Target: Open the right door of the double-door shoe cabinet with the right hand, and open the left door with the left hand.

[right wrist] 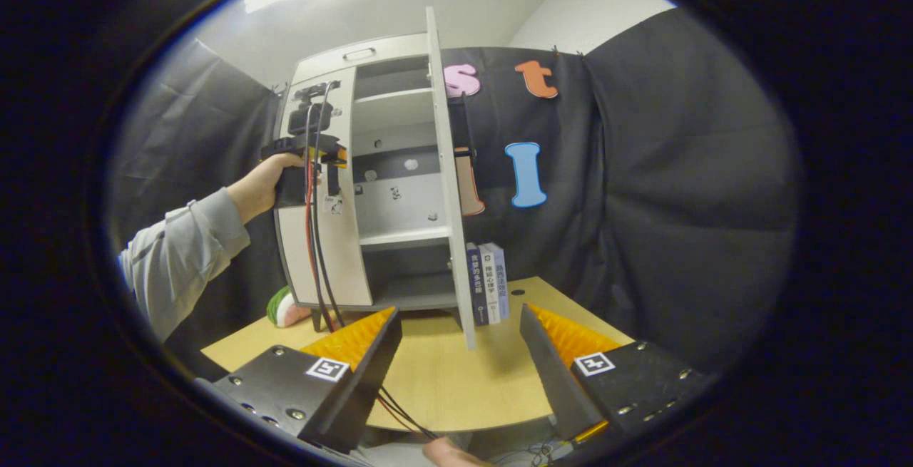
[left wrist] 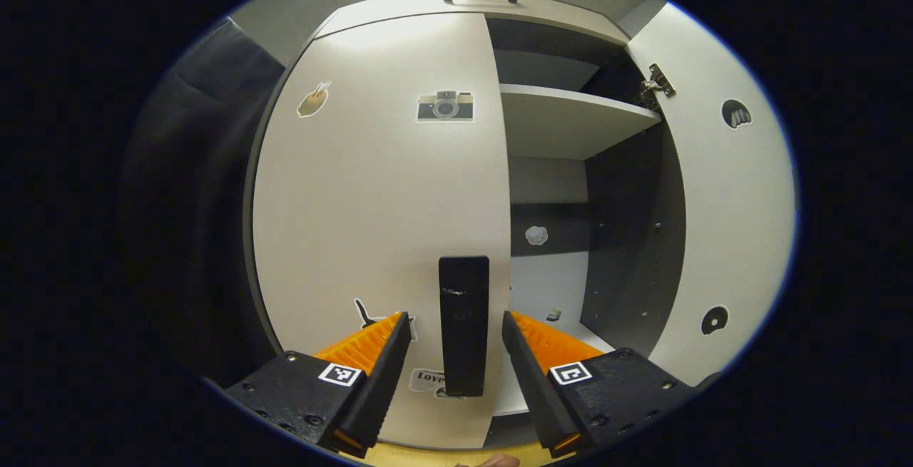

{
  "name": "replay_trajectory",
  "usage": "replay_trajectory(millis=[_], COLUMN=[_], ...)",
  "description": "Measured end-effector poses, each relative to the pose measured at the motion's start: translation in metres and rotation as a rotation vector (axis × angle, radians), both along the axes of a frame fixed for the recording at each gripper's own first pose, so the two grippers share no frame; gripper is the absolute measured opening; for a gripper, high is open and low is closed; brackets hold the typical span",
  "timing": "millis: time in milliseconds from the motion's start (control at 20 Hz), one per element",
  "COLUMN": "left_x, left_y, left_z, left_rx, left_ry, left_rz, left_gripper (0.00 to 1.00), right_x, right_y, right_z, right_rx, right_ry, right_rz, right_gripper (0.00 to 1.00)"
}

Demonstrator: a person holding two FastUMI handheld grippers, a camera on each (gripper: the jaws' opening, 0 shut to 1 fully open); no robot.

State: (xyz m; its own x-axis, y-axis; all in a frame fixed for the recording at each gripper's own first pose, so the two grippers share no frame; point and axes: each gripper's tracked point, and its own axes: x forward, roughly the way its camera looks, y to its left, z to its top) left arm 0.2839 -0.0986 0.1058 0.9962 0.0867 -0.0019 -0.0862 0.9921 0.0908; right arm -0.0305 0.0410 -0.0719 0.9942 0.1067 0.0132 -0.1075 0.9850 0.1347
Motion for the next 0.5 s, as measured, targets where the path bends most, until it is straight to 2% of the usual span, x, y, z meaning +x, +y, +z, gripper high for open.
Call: replay_trajectory(millis=[100, 150, 200, 250, 300, 350, 450, 500], left_x=[0.004, 0.011, 0.012, 0.008, 0.012, 0.012, 0.014, 0.013], left_y=[-0.006, -0.003, 0.002, -0.003, -0.003, -0.003, -0.005, -0.008], left_z=[-0.004, -0.008, -0.017, -0.017, -0.012, -0.013, -0.011, -0.012], left_rx=[-0.033, -0.045, -0.059, -0.078, -0.078, -0.055, -0.019, -0.008], left_ry=[0.014, 0.029, 0.064, 0.058, 0.031, 0.042, 0.022, 0.026], left_rz=[-0.04, -0.034, -0.023, -0.03, -0.037, -0.04, -0.047, -0.051], left_gripper=[0.76, 0.73, 0.69, 0.6, 0.62, 0.58, 0.57, 0.55], right_x=[-0.004, -0.006, -0.006, -0.008, -0.01, -0.011, -0.009, -0.01], right_y=[-0.002, -0.004, -0.004, -0.003, -0.002, -0.001, 0.004, 0.007], right_z=[0.003, 0.004, 0.005, 0.005, 0.004, 0.003, 0.0, -0.003], right_rx=[0.007, 0.011, 0.013, 0.012, 0.005, -0.002, -0.015, -0.014], right_ry=[-0.01, -0.014, -0.018, -0.02, -0.022, -0.023, -0.014, -0.006], right_rz=[0.002, 0.002, 0.003, 0.006, 0.013, 0.019, 0.032, 0.045], right_gripper=[0.99, 0.99, 0.99, 0.99, 0.99, 0.99, 0.99, 0.94])
